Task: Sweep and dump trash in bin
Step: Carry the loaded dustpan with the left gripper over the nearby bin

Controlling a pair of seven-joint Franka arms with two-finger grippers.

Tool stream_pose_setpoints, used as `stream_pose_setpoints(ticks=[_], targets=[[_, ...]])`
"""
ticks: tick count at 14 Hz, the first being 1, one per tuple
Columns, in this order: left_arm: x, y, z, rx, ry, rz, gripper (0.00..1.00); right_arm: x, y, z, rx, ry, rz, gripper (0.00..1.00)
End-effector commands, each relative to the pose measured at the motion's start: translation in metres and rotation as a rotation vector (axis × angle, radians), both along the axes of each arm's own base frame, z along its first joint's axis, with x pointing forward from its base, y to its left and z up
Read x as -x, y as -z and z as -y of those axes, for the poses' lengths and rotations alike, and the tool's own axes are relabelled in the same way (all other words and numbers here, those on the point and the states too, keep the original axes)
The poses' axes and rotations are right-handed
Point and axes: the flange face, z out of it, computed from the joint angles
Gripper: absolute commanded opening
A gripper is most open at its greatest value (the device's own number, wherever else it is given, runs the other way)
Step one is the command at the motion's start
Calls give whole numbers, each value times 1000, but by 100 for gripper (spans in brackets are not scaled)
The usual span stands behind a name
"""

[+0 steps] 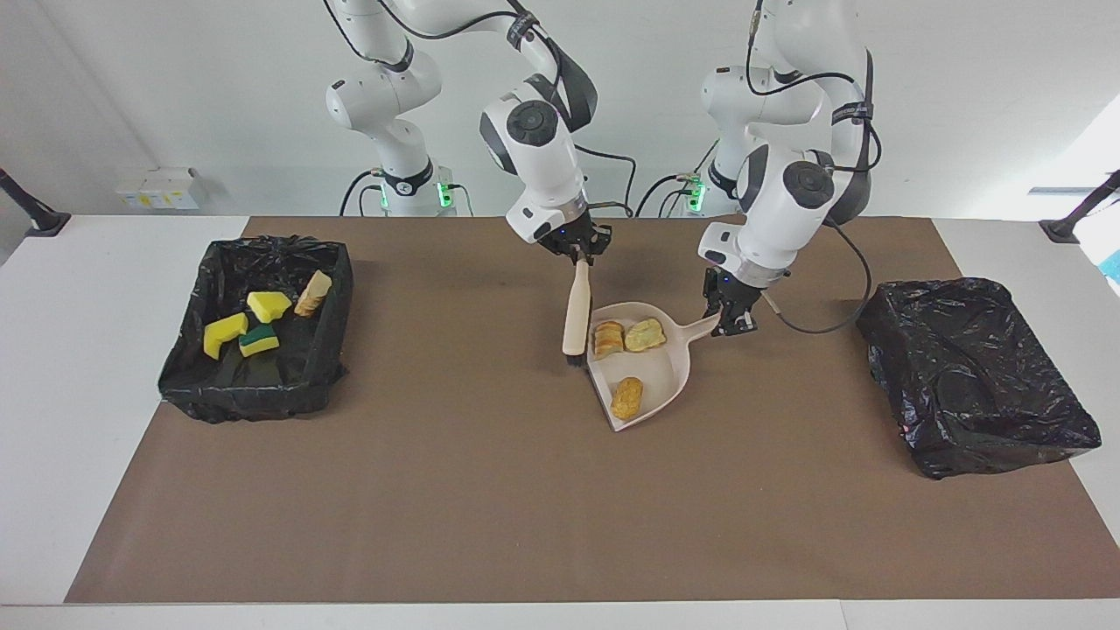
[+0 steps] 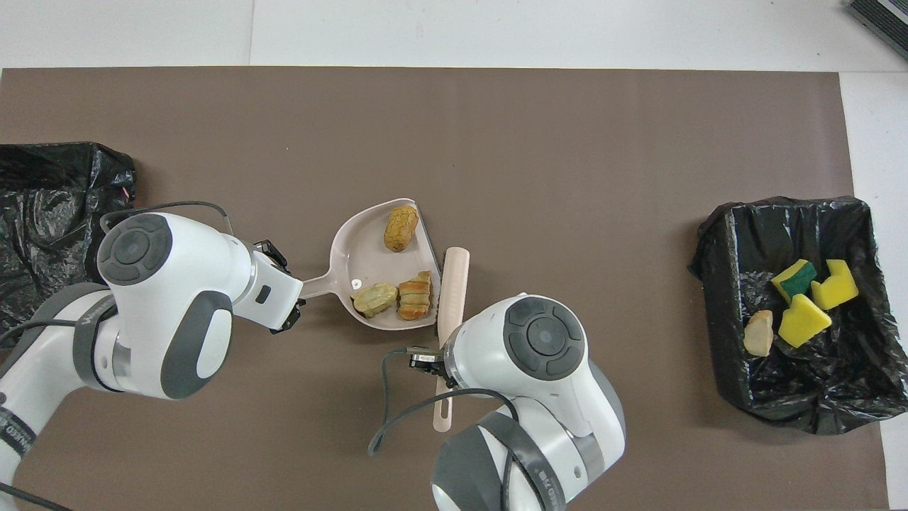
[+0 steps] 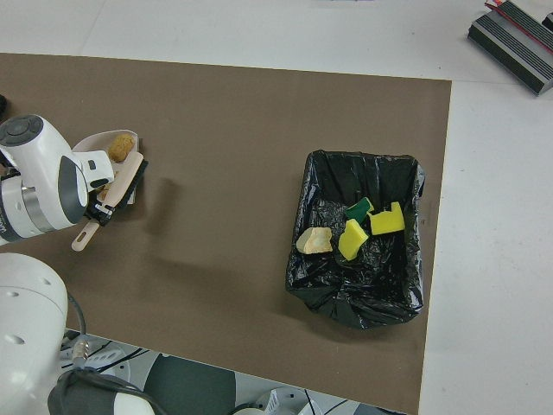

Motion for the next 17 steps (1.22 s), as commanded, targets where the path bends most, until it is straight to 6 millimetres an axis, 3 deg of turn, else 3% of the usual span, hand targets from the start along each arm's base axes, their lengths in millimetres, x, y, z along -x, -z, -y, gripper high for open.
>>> stream_pose_setpoints(ticks=[1, 4, 6, 12, 15, 17], targets=[[-1, -8, -10, 41, -27, 21, 0, 5, -9, 11, 99, -69, 46, 0], [-9, -34, -48, 47, -100, 55, 0, 26, -7, 10, 130, -62, 52, 0], [-16, -59, -74, 54, -156, 86, 0, 60, 10, -19, 133, -85, 51, 0], [-38, -122, -203, 27, -294, 74, 0, 154, 64, -104, 125, -57, 67, 0], [-43, -140, -276, -15, -319, 37, 0, 191, 79, -124, 142, -94, 60, 0], [-38, -152, -331, -39, -361, 33, 0, 194, 85, -124, 146, -109, 57, 0]])
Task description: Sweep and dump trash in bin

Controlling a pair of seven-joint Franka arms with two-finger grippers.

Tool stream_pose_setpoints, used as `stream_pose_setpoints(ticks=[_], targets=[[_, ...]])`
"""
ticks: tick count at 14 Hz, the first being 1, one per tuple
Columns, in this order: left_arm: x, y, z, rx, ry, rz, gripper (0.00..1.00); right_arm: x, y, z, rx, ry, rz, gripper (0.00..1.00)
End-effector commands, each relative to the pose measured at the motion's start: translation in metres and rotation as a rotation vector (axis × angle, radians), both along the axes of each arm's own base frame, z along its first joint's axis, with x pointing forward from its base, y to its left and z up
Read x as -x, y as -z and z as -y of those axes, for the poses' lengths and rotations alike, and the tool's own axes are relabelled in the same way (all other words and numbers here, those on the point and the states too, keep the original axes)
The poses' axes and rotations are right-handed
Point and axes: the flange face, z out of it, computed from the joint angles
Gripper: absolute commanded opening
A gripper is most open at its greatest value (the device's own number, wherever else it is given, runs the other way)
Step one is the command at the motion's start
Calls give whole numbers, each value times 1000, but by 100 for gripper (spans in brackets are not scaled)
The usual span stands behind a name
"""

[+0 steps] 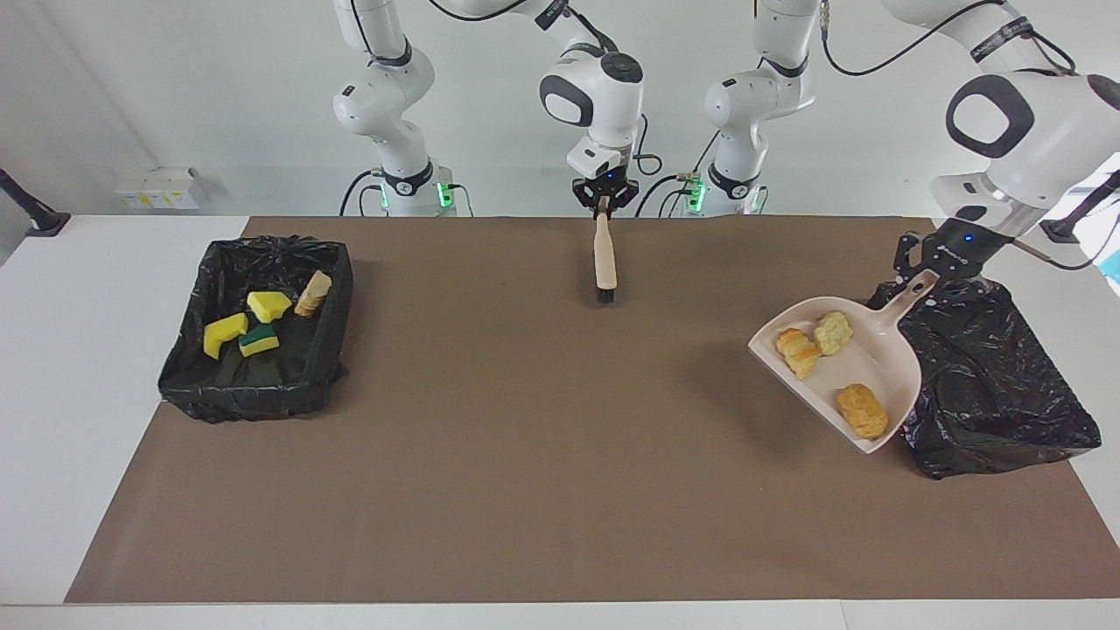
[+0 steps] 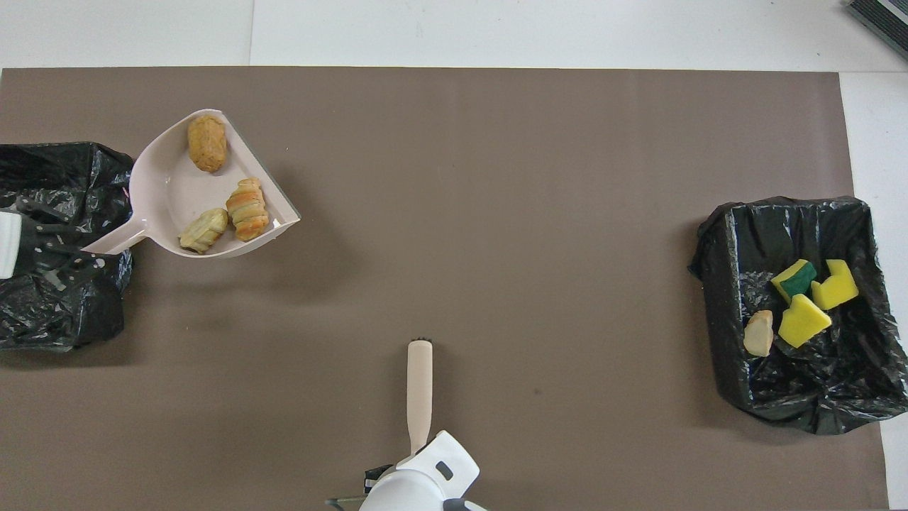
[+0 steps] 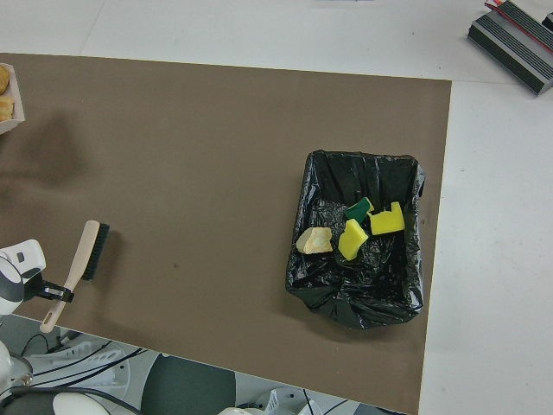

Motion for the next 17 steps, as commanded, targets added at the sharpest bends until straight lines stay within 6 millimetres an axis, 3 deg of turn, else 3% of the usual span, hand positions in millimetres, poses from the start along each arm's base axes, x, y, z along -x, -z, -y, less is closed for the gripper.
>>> stream_pose_setpoints(ticks=[1, 4, 5, 7, 9, 12, 16, 17], targets=[[-2, -17, -70, -16, -45, -23, 0, -1, 6, 5, -1, 0, 28, 0], [21, -32, -144, -60, -135, -46, 0, -1, 18, 5, -11, -3, 32, 5], [30, -34, -161, -100, -149, -62, 0, -2, 20, 6, -15, -3, 35, 18], [45, -42, -192, -203, -166, -89, 0, -4, 18, 3, -9, 2, 30, 100], [55, -43, -204, -300, -152, -146, 0, -21, 8, 4, 10, 14, 23, 100], [55, -44, -207, -467, -82, -237, 0, -66, -15, 20, 49, -10, 20, 100], [34, -67, -158, -612, 31, -316, 0, -132, -49, 66, 63, -82, -12, 100], [30, -77, -148, -633, 44, -319, 0, -149, -68, 81, 60, -106, -24, 100]])
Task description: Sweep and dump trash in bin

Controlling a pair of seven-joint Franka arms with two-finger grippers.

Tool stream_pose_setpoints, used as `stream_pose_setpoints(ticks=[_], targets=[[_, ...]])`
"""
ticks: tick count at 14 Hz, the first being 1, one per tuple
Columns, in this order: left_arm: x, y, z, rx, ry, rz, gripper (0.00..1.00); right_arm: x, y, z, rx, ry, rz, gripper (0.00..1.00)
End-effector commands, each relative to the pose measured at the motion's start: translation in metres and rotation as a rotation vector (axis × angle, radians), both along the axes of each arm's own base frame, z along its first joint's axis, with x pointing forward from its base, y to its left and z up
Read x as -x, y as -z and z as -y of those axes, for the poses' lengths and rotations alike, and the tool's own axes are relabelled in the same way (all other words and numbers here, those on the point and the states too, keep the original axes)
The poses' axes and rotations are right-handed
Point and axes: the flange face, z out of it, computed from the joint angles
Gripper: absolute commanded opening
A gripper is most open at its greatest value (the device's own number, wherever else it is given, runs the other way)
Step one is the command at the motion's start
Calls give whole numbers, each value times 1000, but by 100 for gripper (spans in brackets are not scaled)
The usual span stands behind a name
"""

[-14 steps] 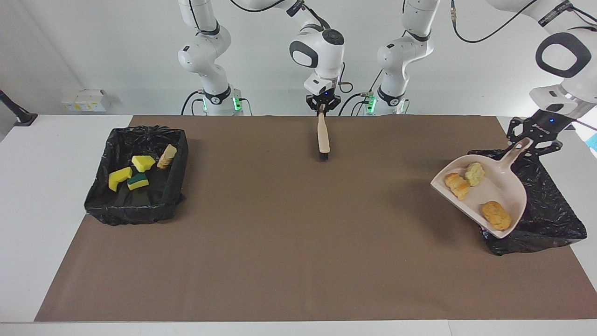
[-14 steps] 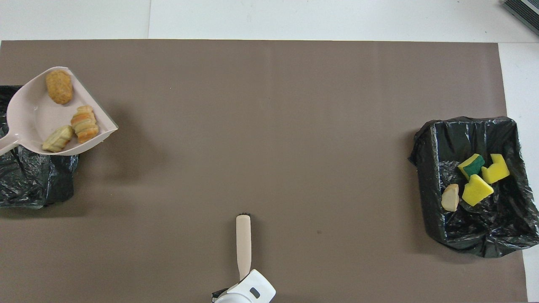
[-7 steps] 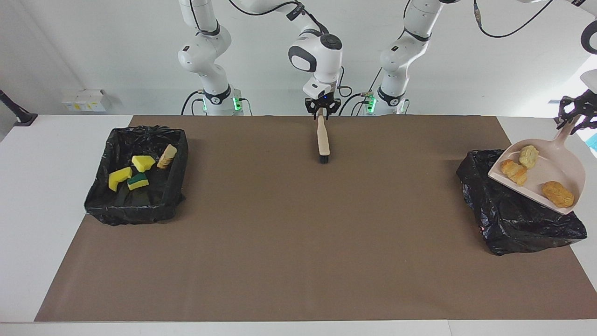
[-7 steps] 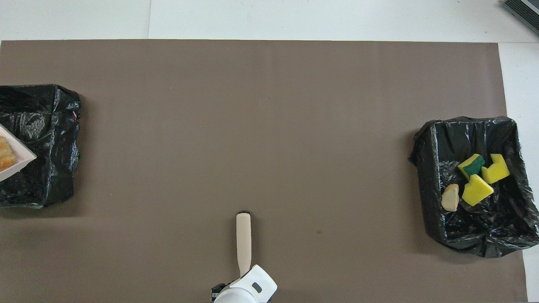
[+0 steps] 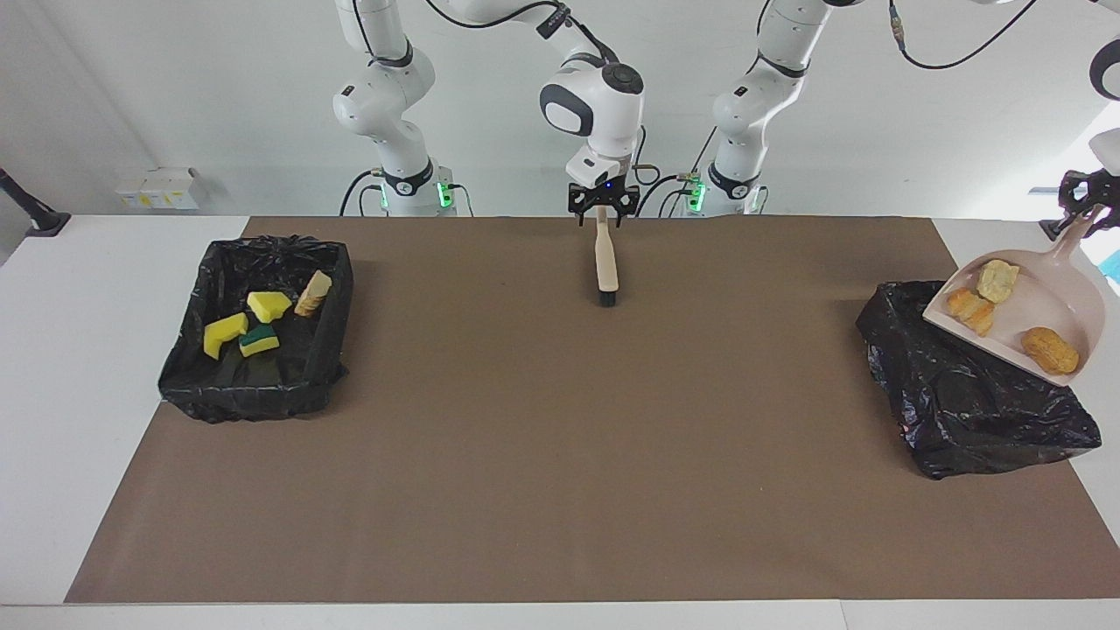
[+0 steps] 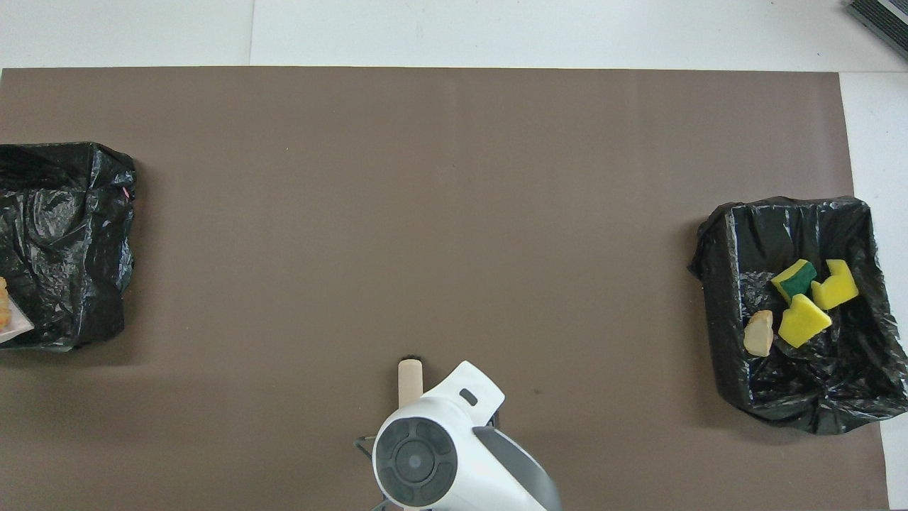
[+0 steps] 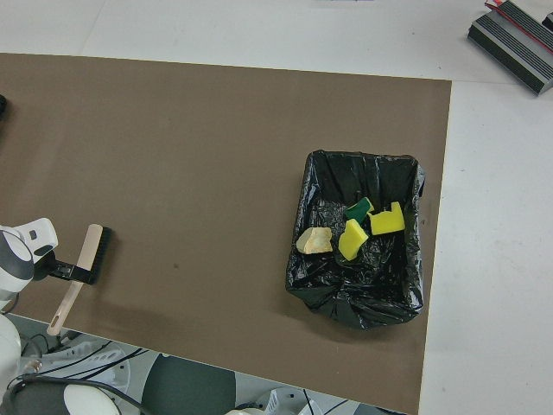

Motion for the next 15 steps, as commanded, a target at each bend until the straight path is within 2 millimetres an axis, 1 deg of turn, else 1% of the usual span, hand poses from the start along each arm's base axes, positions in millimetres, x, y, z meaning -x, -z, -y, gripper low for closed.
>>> stream_pose_setpoints(ticks=[1, 2, 3, 4, 6, 7, 8, 9, 10, 12, 13, 14, 15], targets=[[-13, -25, 26, -77, 58, -49, 0, -44, -48, 34, -7, -78, -14, 100], [-21, -29, 39, -135, 109, -74, 0, -64, -63, 54, -9, -113, -33, 100], [-25, -32, 45, -176, 134, -91, 0, -80, -78, 70, -17, -150, -41, 100], [-27, -33, 47, -191, 151, -99, 0, -94, -88, 84, -23, -172, -47, 100], [-27, -33, 45, -200, 172, -115, 0, -119, -110, 116, -38, -202, -44, 100], [-28, -38, 44, -223, 188, -132, 0, -130, -121, 133, -46, -234, -47, 100], [-29, -50, 46, -237, 199, -116, 0, -141, -131, 152, -56, -267, -49, 100], [-29, -70, 51, -246, 208, -83, 0, -151, -138, 174, -64, -292, -49, 100], [-30, -80, 57, -248, 223, -65, 0, -162, -140, 199, -67, -306, -52, 100], [-32, -104, 88, -254, 274, -19, 0, -176, -147, 247, -66, -309, -49, 100], [-36, -108, 107, -246, 298, -9, 0, -181, -148, 265, -64, -295, -48, 100], [-38, -108, 132, -213, 307, 0, 0, -185, -148, 282, -63, -264, -47, 100], [-38, -110, 154, -169, 246, 42, 0, -189, -147, 298, -66, -233, -46, 100]])
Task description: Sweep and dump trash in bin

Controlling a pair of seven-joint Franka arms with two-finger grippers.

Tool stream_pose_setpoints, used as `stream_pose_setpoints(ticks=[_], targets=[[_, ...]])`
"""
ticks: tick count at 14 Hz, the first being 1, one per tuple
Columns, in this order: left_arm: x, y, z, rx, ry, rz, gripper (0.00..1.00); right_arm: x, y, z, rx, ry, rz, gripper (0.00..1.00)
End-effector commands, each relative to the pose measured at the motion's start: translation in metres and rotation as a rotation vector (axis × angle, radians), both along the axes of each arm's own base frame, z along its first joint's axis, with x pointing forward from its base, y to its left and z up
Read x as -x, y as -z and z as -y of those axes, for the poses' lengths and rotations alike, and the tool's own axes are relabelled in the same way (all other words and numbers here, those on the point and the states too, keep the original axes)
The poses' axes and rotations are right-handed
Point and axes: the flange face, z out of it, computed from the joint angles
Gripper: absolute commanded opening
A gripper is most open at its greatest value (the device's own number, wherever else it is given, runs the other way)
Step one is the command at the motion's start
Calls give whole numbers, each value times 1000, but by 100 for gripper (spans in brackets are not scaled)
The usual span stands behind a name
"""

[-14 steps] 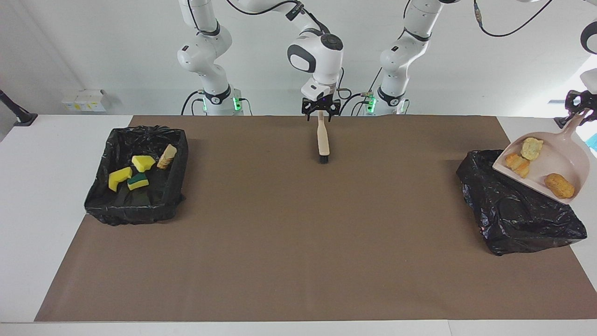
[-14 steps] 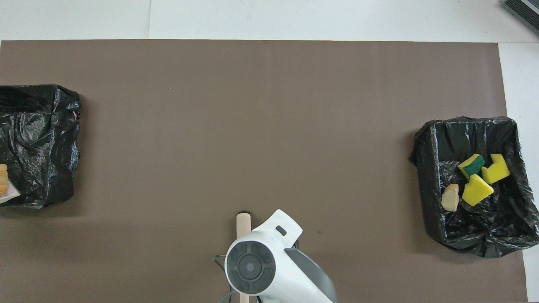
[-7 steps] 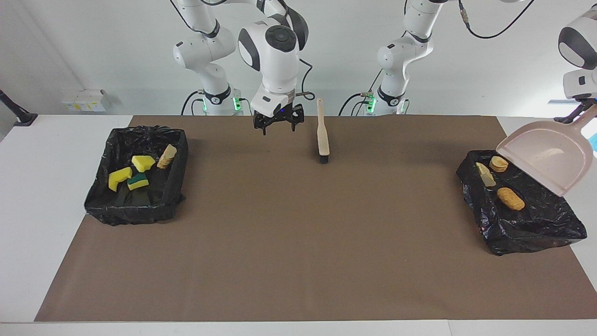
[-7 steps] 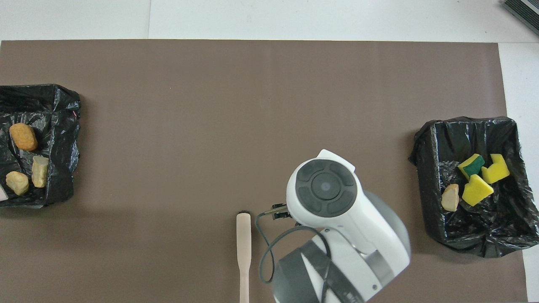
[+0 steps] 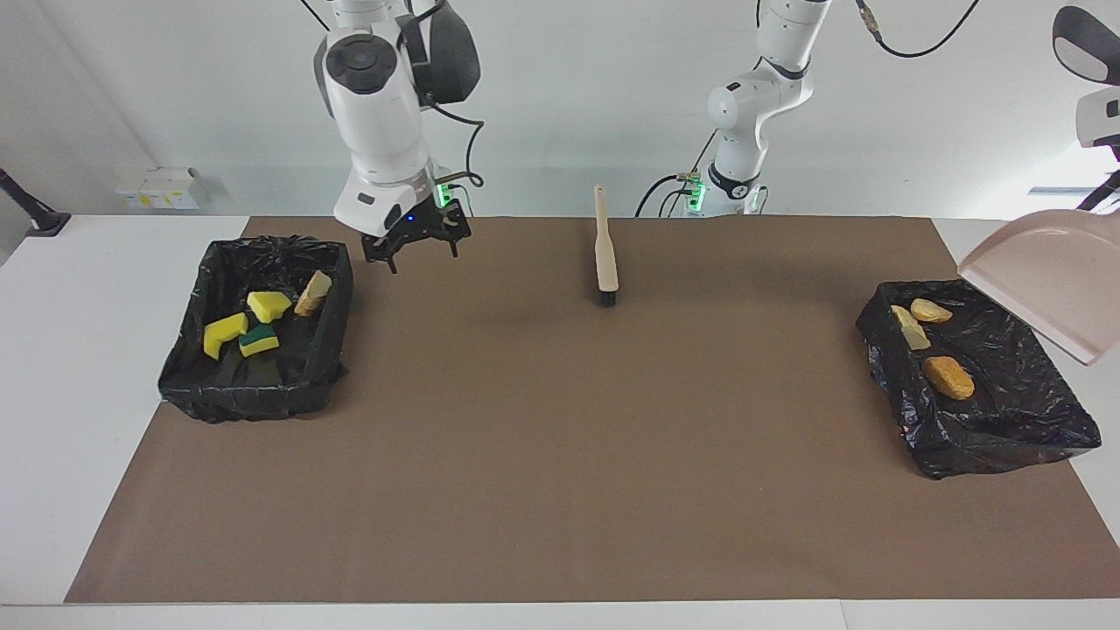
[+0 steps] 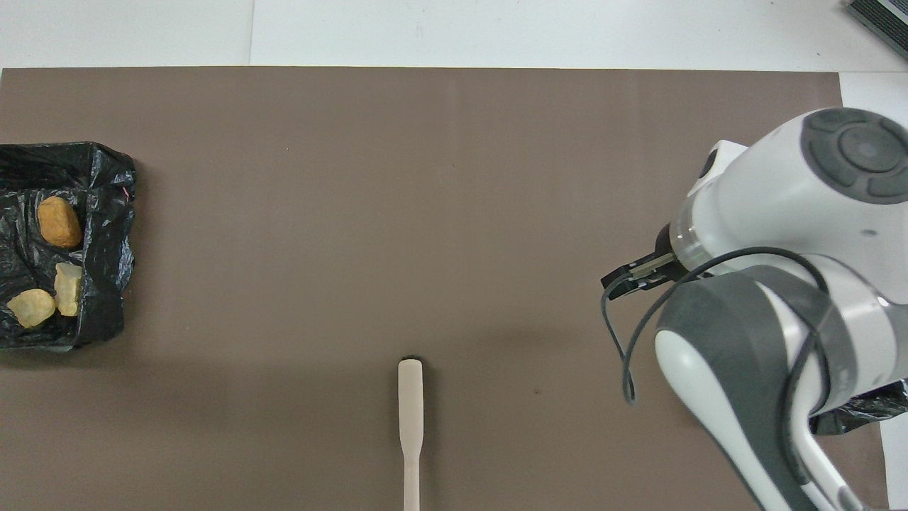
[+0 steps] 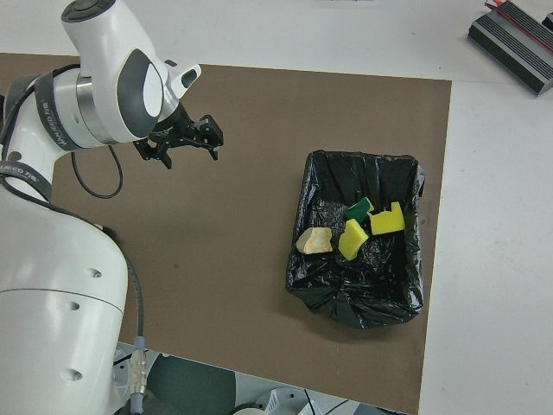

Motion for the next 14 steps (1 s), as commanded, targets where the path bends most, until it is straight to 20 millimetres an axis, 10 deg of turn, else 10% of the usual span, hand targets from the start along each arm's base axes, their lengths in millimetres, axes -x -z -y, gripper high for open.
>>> stream_pose_setpoints(ticks=[1, 4, 11, 14], targets=[[5, -2, 51, 136, -140, 64, 0, -11, -1, 41, 18, 55, -8, 100], [23, 4, 111, 352, -399, 180, 0, -20, -4, 99, 16, 168, 24, 100], [51, 71, 385, 546, -876, 357, 0, -18, -29, 172, 15, 333, 129, 100], [61, 113, 457, 623, -977, 395, 0, -1, -48, 180, 4, 343, 142, 100]])
